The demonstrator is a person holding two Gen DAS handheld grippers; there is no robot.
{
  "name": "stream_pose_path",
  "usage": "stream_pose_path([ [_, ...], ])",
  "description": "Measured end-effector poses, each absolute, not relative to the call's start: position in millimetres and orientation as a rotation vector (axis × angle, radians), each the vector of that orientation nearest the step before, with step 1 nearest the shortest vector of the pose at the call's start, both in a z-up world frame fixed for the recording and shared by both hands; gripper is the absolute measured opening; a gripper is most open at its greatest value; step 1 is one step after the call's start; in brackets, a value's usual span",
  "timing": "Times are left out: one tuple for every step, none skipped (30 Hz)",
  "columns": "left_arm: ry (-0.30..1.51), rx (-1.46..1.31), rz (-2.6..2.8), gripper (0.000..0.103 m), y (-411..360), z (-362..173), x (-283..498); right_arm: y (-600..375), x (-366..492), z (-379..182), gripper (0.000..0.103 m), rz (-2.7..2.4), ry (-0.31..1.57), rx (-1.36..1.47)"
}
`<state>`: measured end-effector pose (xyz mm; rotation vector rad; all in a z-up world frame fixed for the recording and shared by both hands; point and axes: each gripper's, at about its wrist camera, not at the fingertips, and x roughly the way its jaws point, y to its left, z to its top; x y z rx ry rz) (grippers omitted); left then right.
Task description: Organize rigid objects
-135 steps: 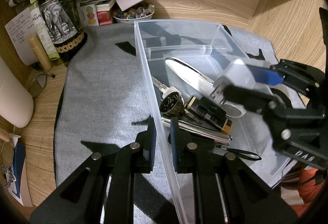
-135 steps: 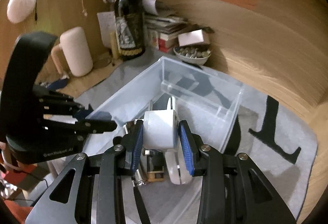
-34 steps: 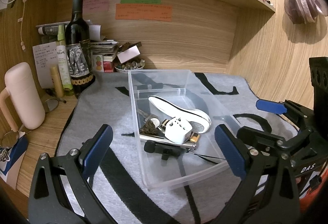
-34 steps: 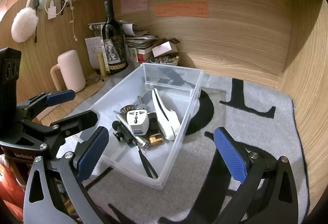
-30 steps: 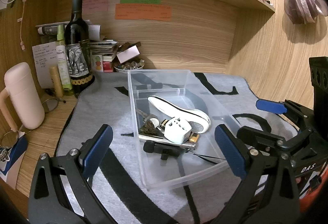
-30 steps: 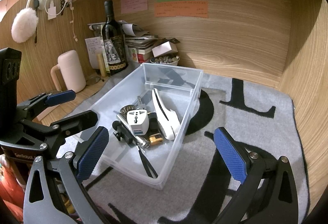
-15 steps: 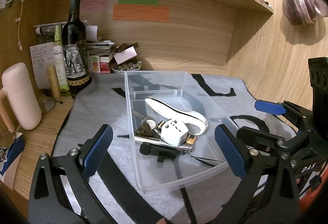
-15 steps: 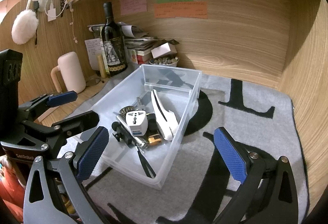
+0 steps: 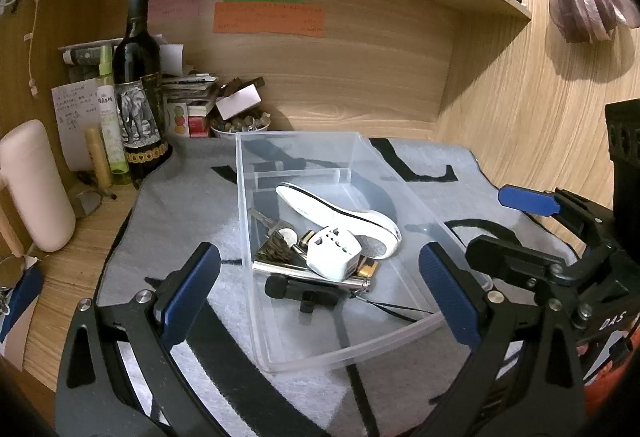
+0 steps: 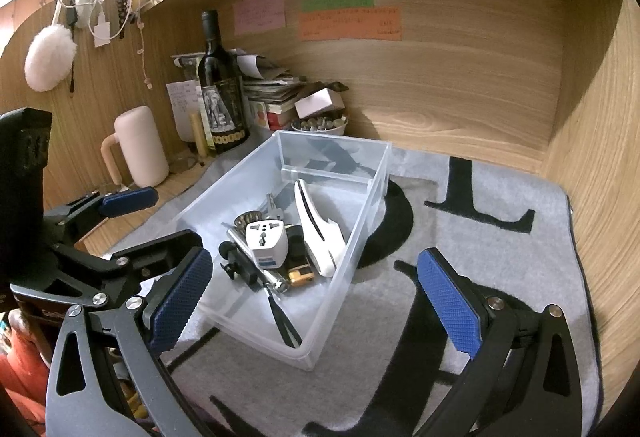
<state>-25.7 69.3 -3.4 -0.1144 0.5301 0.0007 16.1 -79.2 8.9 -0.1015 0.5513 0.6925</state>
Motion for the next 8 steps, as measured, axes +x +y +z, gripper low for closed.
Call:
stream_pose_path([
  [0.531,-0.113,0.001,0.101,69.1,-3.3,-25.4,-79.3,16.0,8.8,0.102,0.692,0.551,-0.101],
  [0.53,-0.112,0.002,0.101,69.1,-3.3,-25.5,-79.3,16.0,8.7,0.102,0.692,0.551,-0.101],
  [0.529,-0.112,0.004,0.101,69.1,-3.3,-25.5,-79.3,16.0,8.7,0.102,0.692,0.552,-0.101],
  [0.529,-0.113,0.003,0.101,69.3,-3.2,-25.5,-79.2,16.1,8.5,0.103,0.692,0.553,-0.1],
  [0.528,-0.113,0.004,0.101,69.5,-3.4,-25.2,-79.2,16.3,8.5,0.103,0.693,0.555,-0.099],
  [0.528,-0.113,0.005,0.101,69.8,-3.6,-24.8,-79.2,16.5,8.4,0.103,0.694,0.556,-0.097],
  [0.528,-0.115,0.005,0.101,70.1,-3.9,-24.8,-79.0,16.5,8.4,0.103,0.694,0.557,-0.095],
  [0.529,-0.117,0.005,0.101,70.5,-4.0,-24.7,-78.5,16.5,8.3,0.103,0.693,0.558,-0.095],
])
